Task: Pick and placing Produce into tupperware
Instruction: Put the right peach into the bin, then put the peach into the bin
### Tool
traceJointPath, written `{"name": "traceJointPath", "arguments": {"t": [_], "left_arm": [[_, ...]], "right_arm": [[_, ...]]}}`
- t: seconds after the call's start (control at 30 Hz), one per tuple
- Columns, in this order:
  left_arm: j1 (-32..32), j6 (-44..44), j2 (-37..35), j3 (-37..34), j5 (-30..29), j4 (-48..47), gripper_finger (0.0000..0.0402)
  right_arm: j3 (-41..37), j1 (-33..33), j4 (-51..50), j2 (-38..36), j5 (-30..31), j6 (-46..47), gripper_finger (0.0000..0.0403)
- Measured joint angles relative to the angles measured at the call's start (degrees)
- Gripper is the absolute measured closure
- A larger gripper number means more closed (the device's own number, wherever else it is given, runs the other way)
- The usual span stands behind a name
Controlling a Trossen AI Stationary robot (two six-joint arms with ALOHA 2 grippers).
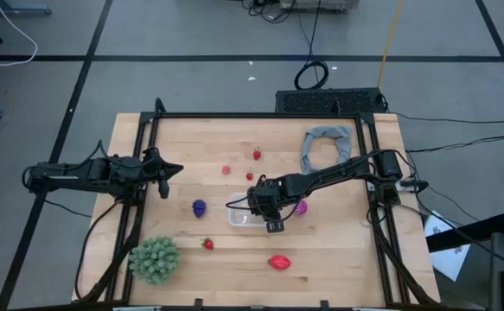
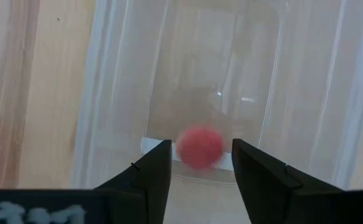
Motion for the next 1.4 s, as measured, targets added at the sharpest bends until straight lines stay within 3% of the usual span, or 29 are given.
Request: {"name": "traceJointPath", "arguments": {"t": [0.5,0.77,1.1,1.27,1.4], "left_arm": [[0.0,0.01,0.0,0.0,0.0,-0.02,0.0392],[0.0,0.1,0.0,0.0,0.0,-0.02,0.0392],[0.0,2.27,0.0,0.0,0.0,0.28,0.0392],[-0.02,6.12,1.54,0.0,0.04,8.03,0.0392],[0.0,10.27,7.25,0.02,0.35,16.45,0.0392]], "right_arm": [[1.85,-0.02,1.99,-0.66,0.78,-5.16,0.0227],[7.77,-0.39,-1.98,-0.72,9.41,-13.46,0.0227],[9.46,-6.5,-11.04,-2.12,18.13,-17.12,0.0226],[9.46,-9.4,-13.39,-5.22,21.72,-17.83,0.0226],[9.46,-11.49,-14.29,-9.48,23.16,-17.79,0.0226]]}}
